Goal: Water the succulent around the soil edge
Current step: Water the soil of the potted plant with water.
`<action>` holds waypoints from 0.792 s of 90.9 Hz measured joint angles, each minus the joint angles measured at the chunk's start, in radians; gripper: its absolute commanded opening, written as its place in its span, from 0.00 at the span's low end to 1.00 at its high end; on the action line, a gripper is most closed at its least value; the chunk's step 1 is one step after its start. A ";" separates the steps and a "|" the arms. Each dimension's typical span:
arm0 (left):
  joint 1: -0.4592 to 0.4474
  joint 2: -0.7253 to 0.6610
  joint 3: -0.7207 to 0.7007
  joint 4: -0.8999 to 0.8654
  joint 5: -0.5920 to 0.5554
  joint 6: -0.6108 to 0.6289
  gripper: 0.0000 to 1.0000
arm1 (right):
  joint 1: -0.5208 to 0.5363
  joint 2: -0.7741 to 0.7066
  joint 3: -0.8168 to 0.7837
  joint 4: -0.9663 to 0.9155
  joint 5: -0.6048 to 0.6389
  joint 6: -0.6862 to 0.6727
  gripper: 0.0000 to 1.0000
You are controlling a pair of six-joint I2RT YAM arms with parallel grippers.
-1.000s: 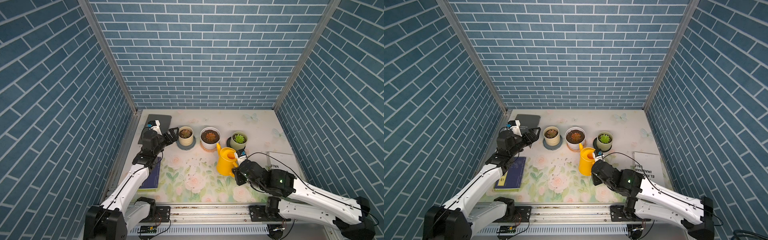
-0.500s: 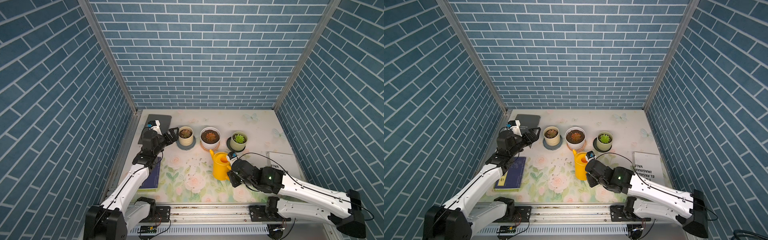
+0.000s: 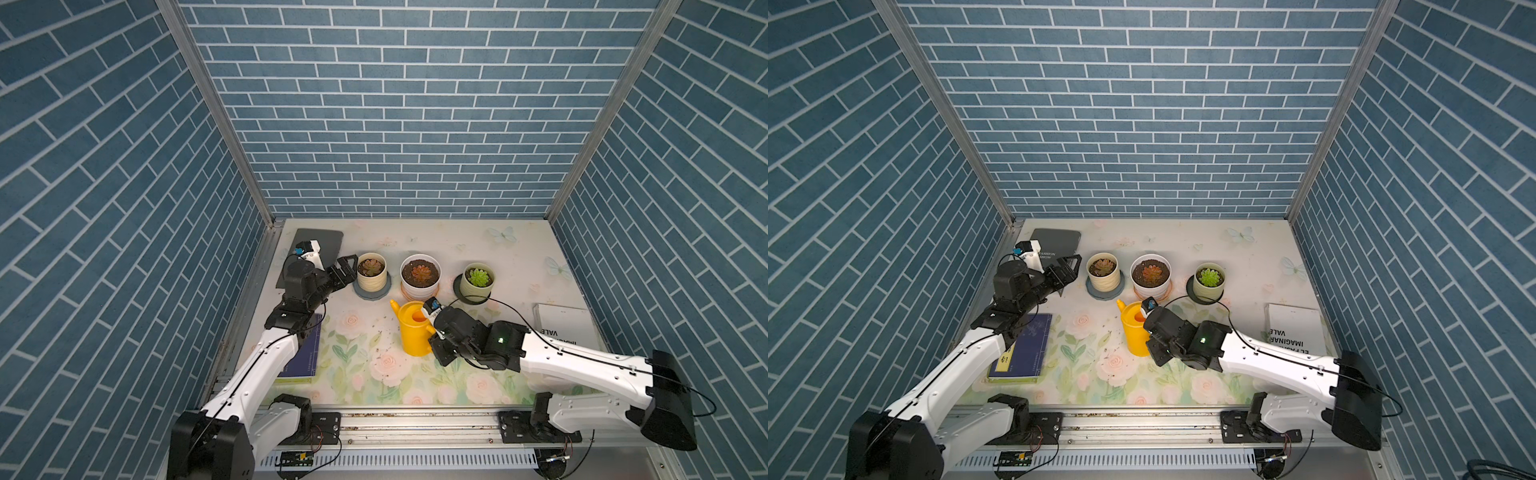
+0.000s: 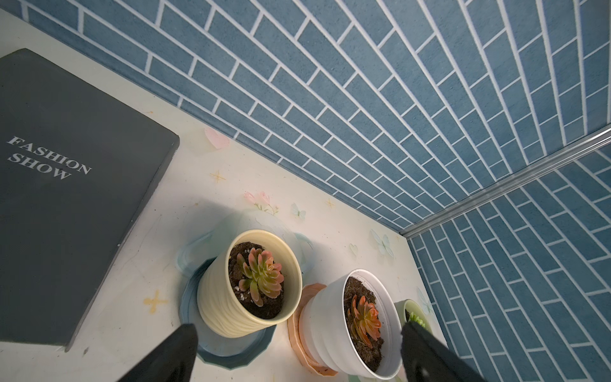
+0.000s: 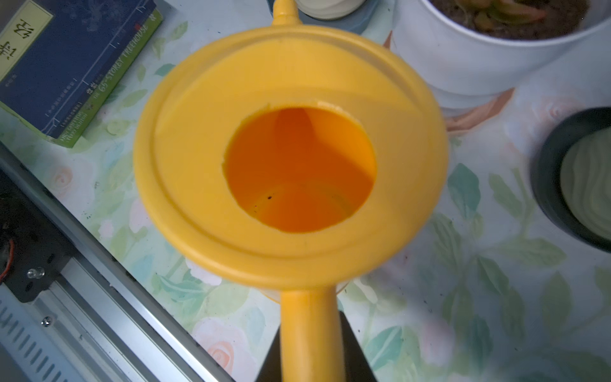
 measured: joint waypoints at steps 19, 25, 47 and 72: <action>0.000 -0.004 0.000 -0.001 -0.001 0.000 1.00 | -0.040 0.153 0.149 0.029 -0.037 -0.043 0.00; 0.000 -0.006 0.000 -0.001 -0.001 0.000 1.00 | -0.049 0.198 0.197 0.029 -0.045 -0.050 0.00; 0.000 -0.008 0.000 -0.002 0.000 0.000 1.00 | -0.056 0.321 0.310 0.012 -0.052 -0.052 0.00; 0.000 -0.008 0.000 -0.002 0.000 0.000 1.00 | -0.059 0.351 0.357 -0.005 -0.047 -0.048 0.00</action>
